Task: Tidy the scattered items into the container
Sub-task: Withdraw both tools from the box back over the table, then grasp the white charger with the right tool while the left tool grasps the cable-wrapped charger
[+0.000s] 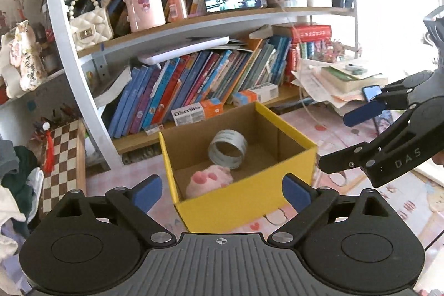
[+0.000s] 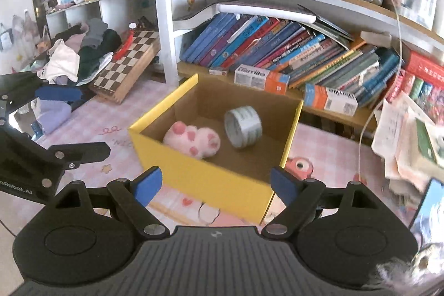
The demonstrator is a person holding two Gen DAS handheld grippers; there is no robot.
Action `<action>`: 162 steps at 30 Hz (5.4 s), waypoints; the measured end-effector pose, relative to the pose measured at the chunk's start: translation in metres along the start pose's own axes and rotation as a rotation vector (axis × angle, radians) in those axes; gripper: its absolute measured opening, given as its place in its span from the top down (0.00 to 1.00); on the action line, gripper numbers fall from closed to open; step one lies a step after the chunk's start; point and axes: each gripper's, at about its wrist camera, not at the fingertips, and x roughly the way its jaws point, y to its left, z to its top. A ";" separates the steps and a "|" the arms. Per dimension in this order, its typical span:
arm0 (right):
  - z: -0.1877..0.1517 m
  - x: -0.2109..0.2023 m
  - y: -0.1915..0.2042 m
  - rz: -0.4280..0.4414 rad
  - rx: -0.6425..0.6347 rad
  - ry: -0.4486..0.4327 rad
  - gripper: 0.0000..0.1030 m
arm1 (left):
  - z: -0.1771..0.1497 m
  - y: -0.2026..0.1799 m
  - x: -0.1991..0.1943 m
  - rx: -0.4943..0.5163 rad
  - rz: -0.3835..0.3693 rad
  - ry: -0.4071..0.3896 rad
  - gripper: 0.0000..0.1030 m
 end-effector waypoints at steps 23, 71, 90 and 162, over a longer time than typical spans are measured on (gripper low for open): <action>-0.119 -0.062 0.080 -0.070 0.111 0.058 0.11 | -0.105 -0.018 -0.093 -0.181 0.019 0.064 0.07; -0.204 -0.056 0.139 -0.211 0.093 0.168 0.00 | -0.181 -0.050 -0.097 -0.300 0.006 0.188 0.07; -0.201 -0.051 0.143 -0.128 0.090 0.161 0.18 | -0.178 -0.048 -0.091 -0.275 -0.064 0.223 0.07; -0.189 0.017 0.079 -0.047 0.157 0.326 0.75 | -0.159 -0.099 0.017 0.080 -0.260 0.350 0.94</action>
